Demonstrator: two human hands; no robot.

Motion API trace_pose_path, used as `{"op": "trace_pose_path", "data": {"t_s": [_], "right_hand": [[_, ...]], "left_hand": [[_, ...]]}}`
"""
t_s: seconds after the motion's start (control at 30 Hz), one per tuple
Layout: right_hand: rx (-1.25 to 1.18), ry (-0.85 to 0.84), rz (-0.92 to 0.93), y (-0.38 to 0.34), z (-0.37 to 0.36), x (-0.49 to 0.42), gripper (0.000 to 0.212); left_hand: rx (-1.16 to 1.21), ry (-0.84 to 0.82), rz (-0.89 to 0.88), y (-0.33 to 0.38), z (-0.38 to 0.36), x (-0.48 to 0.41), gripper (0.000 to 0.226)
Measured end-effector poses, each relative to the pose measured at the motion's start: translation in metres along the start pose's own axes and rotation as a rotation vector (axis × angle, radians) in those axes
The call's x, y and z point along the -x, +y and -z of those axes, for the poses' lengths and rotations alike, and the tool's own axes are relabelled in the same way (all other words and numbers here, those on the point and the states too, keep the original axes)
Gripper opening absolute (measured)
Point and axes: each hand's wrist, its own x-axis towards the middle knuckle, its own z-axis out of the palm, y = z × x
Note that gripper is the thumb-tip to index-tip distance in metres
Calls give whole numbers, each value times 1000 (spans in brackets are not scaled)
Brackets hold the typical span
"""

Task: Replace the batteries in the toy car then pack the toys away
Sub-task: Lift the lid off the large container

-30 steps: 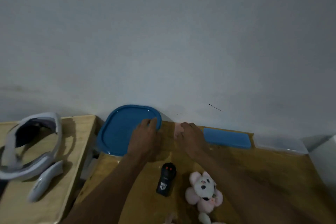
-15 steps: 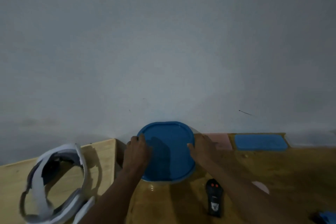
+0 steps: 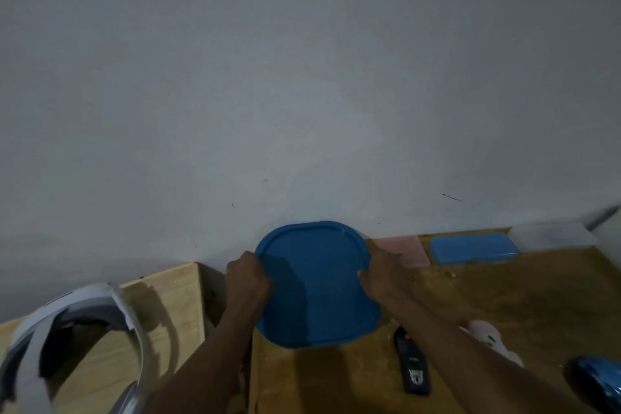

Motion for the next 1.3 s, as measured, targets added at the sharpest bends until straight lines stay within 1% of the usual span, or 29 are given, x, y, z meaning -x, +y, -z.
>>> {"op": "trace_pose_path", "data": {"t_s": [0.07, 0.13, 0.23, 0.33, 0.37, 0.4, 0.43, 0.47, 0.5, 0.53, 0.6, 0.7, 0.77, 0.83, 0.93, 0.97, 1.0, 1.1, 1.13, 1.2, 1.3], "right_hand": [[7, 1, -33, 1, 2, -1, 20], [-1, 0, -64, 2, 3, -4, 29], [-41, 9, -97, -2, 6, -4, 29], [-136, -18, -146, -5, 6, -4, 27], [-182, -44, -147, -7, 8, -1, 31], [-230, -70, -147, -7, 8, -2, 48], [-267, -88, -149, -5, 7, -4, 71], [-283, -107, -158, -3, 6, -7, 88], [-302, -121, -166, -2, 5, -9, 93], [-312, -137, -177, -3, 7, -8, 90], [-343, -149, -196, -6, 11, -7, 77], [-403, -173, -210, -5, 13, -11, 69], [-428, -174, -188, -4, 13, -14, 77], [-395, -146, -151, 0, 10, -17, 93], [-388, -118, -117, 5, 6, -17, 100], [-392, -105, -98, 7, 5, -17, 99], [-397, -91, -81, 7, 5, -15, 93], [-352, -14, -49, -6, 20, 8, 53], [-344, 12, -51, -10, 25, 16, 43], [-323, 44, -54, -12, 34, 32, 35], [-298, 59, -6, -8, 45, 61, 33]], "left_hand": [[32, -31, 38, -1, 3, -5, 10], [97, -82, 75, -1, 6, -10, 24], [199, -174, 92, 0, 8, -10, 53], [205, -195, 94, 2, 6, -8, 63], [211, -194, 103, 3, 5, -8, 66], [228, -195, 122, 4, 5, -9, 71], [250, -202, 150, 5, 5, -12, 78], [263, -217, 175, 5, 7, -14, 86], [262, -242, 193, 4, 7, -16, 90], [258, -267, 200, 2, 7, -19, 89], [255, -306, 208, 1, 9, -23, 77], [299, -338, 217, -1, 10, -26, 70], [336, -361, 234, -1, 10, -27, 75], [377, -371, 242, -2, 10, -29, 84], [393, -337, 212, -5, 11, -27, 100], [395, -320, 197, -7, 12, -25, 101], [396, -299, 182, -9, 14, -23, 100], [450, -225, 135, -11, 25, -8, 95], [466, -187, 120, -10, 31, 1, 92], [471, -121, 82, -8, 41, 20, 87], [452, -57, 34, -11, 52, 55, 88]]}}
